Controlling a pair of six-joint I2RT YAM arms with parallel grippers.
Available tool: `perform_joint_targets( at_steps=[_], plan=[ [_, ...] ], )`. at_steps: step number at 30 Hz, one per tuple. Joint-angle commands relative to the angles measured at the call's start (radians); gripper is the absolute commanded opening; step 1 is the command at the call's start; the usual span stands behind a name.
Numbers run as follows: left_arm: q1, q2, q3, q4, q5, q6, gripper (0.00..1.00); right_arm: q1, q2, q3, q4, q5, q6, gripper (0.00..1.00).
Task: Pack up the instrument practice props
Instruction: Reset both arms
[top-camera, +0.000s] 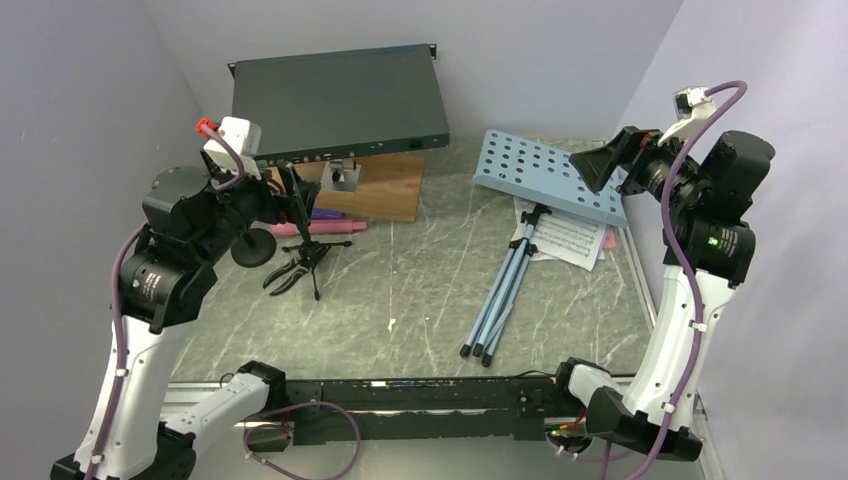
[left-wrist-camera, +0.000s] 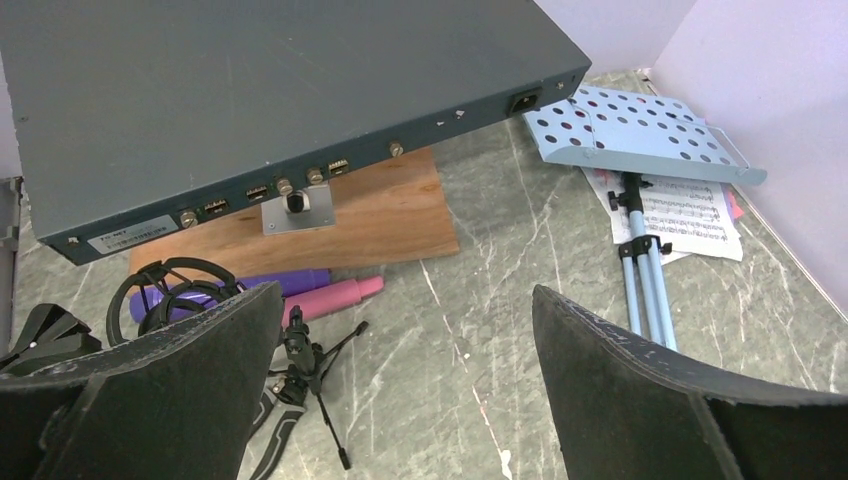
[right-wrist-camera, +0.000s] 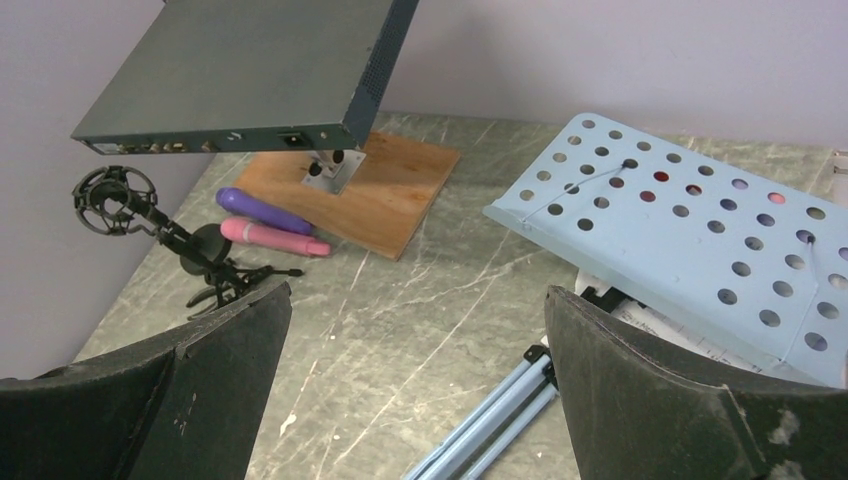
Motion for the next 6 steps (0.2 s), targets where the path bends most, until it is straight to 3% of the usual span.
perform_joint_targets(
  at_steps=[1,6],
  plan=[
    [0.005,-0.015,-0.011,0.042,0.022,-0.011,1.0,-0.008,-0.019,-0.007,0.048,-0.028,0.013,1.0],
    [0.005,-0.02,-0.01,0.042,0.033,-0.004,0.99,-0.012,-0.027,-0.008,0.037,-0.054,-0.02,1.0]
  ],
)
